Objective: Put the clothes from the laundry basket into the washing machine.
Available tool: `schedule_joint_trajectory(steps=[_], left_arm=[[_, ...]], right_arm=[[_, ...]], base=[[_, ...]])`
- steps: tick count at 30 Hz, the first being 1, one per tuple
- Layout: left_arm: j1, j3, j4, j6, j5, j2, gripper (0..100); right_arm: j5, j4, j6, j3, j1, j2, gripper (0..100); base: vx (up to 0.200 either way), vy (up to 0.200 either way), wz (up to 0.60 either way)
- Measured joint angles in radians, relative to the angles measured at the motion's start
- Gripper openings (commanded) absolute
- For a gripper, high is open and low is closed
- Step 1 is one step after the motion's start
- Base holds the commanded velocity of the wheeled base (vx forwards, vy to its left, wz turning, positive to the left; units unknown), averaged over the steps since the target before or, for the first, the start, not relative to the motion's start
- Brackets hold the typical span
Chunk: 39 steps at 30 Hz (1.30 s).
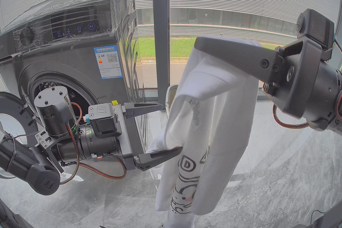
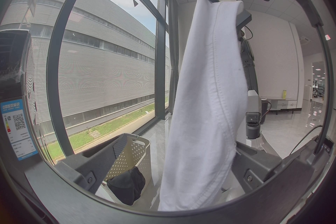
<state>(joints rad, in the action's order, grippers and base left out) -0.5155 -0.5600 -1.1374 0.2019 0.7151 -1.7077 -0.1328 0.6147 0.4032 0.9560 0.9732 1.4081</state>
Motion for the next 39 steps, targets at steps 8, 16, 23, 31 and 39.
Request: schedule_joint_trajectory(steps=[8, 16, 23, 31, 39], left_arm=[[-0.021, 0.001, -0.015, -0.003, 0.003, 0.001, 0], [-0.030, -0.007, -0.044, -0.010, 0.004, 0.003, 0], [-0.038, -0.010, -0.050, -0.011, 0.000, 0.002, 0], [-0.019, -0.046, -0.039, -0.055, -0.004, 0.053, 0], [-0.019, -0.123, 0.054, -0.087, -0.013, 0.142, 0]], right_arm=[[0.000, 0.000, 0.000, 0.005, 0.000, -0.001, 0], [0.000, 0.000, 0.000, 0.012, -0.001, -0.003, 0], [0.004, 0.001, 0.000, 0.014, -0.013, -0.004, 0], [0.008, 0.001, -0.026, -0.014, -0.156, 0.000, 0], [0.017, 0.001, -0.089, -0.023, -0.280, 0.015, 0]], base=[[0.000, 0.000, 0.00], [0.000, 0.000, 0.00], [0.000, 0.000, 0.00], [0.000, 0.000, 0.00], [0.000, 0.000, 0.00]])
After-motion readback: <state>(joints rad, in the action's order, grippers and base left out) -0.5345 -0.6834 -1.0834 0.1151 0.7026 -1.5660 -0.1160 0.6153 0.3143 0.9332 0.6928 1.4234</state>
